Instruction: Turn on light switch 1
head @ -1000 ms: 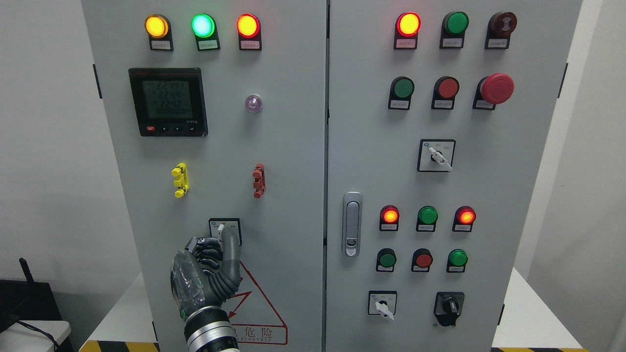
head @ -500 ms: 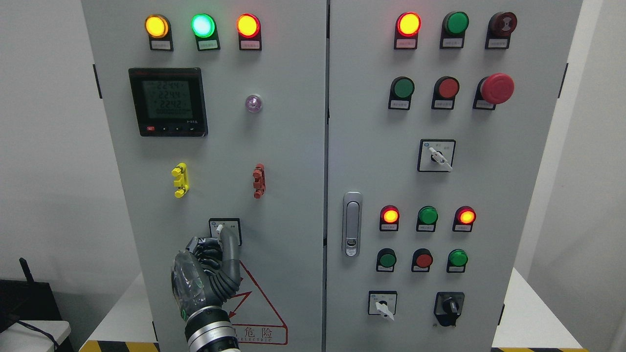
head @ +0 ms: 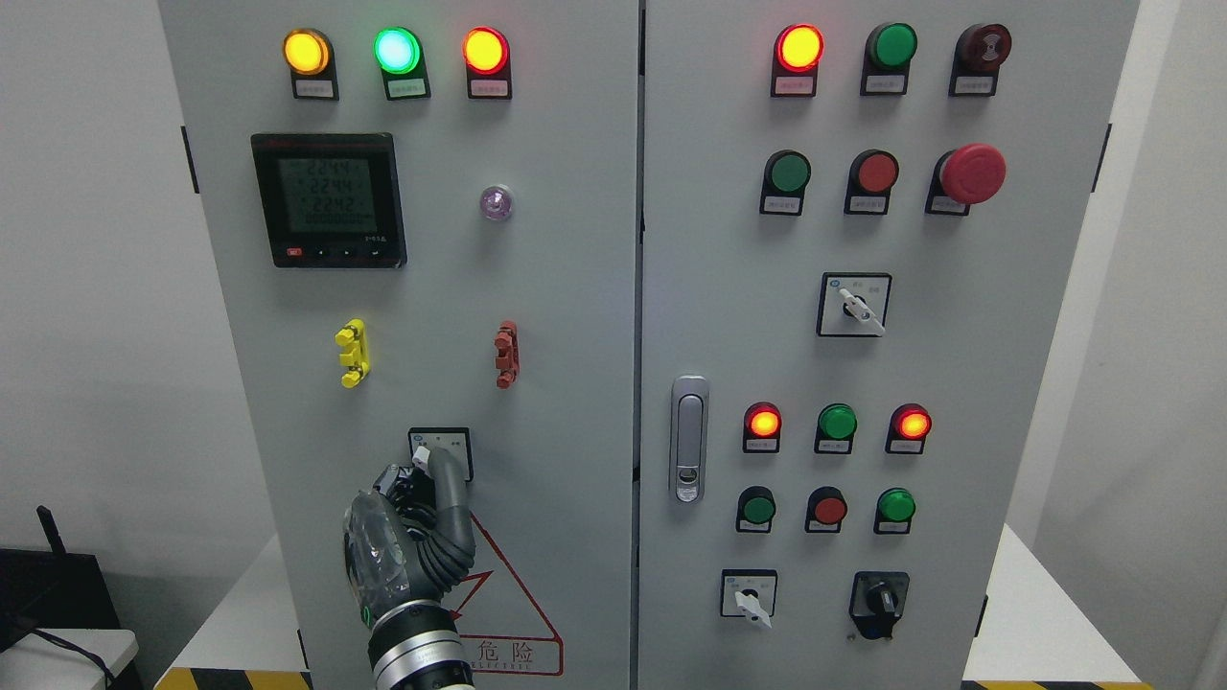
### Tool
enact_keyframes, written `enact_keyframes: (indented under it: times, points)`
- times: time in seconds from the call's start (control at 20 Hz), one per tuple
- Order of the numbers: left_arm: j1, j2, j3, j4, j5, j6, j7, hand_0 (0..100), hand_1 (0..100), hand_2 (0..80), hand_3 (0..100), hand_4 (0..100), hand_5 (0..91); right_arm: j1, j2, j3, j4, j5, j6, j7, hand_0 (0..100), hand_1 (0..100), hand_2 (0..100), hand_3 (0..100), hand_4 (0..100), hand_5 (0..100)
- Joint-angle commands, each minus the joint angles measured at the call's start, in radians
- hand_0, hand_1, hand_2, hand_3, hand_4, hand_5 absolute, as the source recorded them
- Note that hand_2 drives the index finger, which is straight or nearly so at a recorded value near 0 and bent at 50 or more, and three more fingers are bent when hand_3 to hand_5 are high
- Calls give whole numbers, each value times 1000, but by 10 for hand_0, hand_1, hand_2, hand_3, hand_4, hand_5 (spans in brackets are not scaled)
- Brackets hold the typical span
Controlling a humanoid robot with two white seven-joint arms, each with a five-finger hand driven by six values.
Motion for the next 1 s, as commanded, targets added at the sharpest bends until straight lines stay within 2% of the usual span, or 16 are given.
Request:
enact_keyframes:
  times: [0.0,0.15,0.35,0.5,0.55,0.7,0.95]
  points:
    - [0,0,-5,-1,9,0,5,677,182,626,829,848,761,0,0,0,-1,-18,0,1,120,389,0,0,0,0]
    - [2,0,-5,-2,9,0,5,718,112,626,832,848,761,0,0,0,1,-18,0,0,120,389,0,0,0,0]
    - [2,0,-5,-2,9,0,5,651,78,626,830,847,759,0,0,0,1,-18,0,0,120,389,0,0,0,0]
    - [2,0,-5,-1,11,0,5,531,77,625,829,847,759,0,0,0,1,-17,0,0,120,389,0,0,0,0]
    - [2,0,-5,-1,11,0,5,421,98,625,828,846,758,0,0,0,1,-18,0,0,120,389,0,0,0,0]
    - [2,0,-3,-1,11,-2,5,283,124,624,827,845,758,0,0,0,1,-18,0,0,120,389,0,0,0,0]
    - [5,-1,-3,-2,11,-5,8,187,148,623,826,844,757,0,0,0,-1,-18,0,1,120,389,0,0,0,0]
